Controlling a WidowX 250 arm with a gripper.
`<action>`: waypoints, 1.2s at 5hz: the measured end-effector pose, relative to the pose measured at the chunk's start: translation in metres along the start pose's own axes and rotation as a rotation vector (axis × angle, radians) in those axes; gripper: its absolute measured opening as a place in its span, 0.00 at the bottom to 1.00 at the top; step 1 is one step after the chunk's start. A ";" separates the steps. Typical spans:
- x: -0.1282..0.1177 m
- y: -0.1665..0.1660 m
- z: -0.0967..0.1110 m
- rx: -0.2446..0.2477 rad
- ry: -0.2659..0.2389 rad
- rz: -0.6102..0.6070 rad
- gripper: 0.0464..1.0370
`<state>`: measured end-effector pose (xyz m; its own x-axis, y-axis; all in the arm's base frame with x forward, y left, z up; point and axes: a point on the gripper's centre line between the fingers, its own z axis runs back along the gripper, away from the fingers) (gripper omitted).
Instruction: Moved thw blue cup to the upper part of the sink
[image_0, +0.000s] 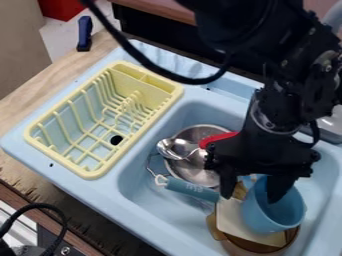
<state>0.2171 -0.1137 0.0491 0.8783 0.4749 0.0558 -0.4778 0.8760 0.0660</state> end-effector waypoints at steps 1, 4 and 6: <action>0.000 0.001 -0.001 0.006 -0.012 -0.001 0.37; 0.013 0.013 0.015 0.069 0.043 -0.008 0.01; 0.027 0.024 0.043 0.013 0.104 -0.023 0.01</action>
<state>0.2289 -0.0836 0.0951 0.8859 0.4612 -0.0497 -0.4568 0.8861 0.0788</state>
